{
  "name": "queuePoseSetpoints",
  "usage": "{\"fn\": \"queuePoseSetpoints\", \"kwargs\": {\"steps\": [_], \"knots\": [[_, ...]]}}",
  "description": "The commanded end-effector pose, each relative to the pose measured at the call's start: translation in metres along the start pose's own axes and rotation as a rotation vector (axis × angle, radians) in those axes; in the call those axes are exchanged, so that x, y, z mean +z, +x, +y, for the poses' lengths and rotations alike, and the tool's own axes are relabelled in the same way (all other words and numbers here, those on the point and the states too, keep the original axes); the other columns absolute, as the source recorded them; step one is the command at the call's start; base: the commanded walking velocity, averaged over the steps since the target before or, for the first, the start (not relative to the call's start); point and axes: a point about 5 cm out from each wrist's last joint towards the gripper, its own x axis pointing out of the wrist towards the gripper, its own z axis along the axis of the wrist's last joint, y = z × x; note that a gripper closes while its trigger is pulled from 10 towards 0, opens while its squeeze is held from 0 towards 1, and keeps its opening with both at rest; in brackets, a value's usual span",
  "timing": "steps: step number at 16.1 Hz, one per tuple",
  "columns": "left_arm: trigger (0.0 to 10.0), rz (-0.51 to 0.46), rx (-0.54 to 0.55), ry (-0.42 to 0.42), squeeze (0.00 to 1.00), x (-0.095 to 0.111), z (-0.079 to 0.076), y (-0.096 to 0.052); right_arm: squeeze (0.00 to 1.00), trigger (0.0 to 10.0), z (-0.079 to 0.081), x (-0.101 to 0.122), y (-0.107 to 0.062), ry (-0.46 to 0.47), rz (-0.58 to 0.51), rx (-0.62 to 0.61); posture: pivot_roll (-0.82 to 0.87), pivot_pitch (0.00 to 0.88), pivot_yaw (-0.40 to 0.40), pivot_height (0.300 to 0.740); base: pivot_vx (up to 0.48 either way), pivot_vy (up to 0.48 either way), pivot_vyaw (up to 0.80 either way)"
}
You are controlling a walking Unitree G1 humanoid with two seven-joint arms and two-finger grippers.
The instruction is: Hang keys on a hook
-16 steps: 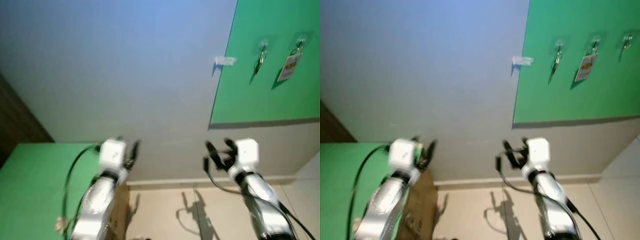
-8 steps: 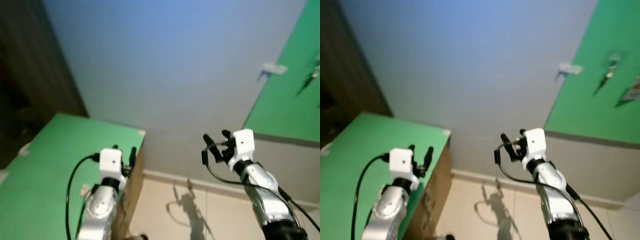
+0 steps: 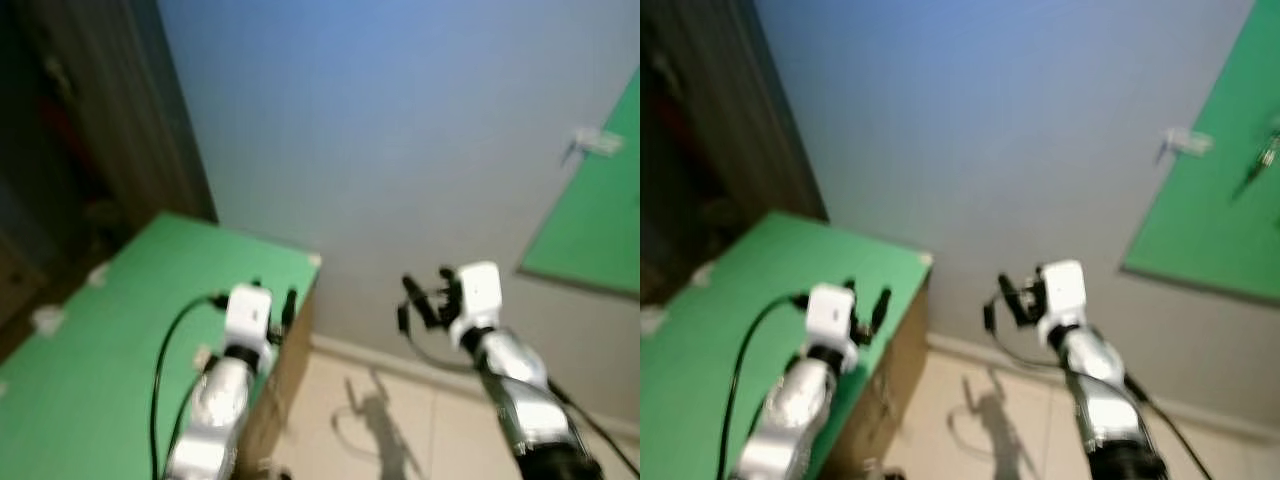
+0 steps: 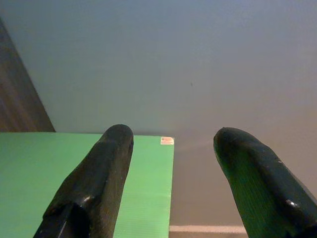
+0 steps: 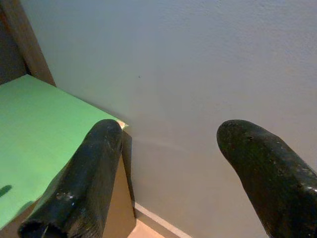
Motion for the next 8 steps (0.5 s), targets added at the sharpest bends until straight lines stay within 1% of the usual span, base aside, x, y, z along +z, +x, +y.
{"fn": "queuePoseSetpoints", "kwargs": {"steps": [1,3,8], "knots": [[10.0,-0.02,-0.004,0.001,0.0,0.0045,-0.0014,0.0023,0.0,10.0,-0.0045,-0.0001,-0.0021,-0.019,0.003,-0.006,-0.2,0.0,0.024,0.74,0.0,-0.461,0.0],[10.0,-0.027,0.0,-0.009,0.0,0.0062,-0.0027,0.0035,0.0,10.0,-0.0026,0.0006,-0.0019,-0.011,-0.009,-0.007,-0.2,0.0,0.029,0.74,0.0,-0.459,0.74],[10.0,-0.023,0.013,-0.015,0.0,0.0054,-0.0033,0.003,0.0,10.0,0.0001,-0.0028,-0.0026,-0.011,0.002,0.001,-0.2,0.0,0.029,0.74,0.0,-0.457,0.73]]}}
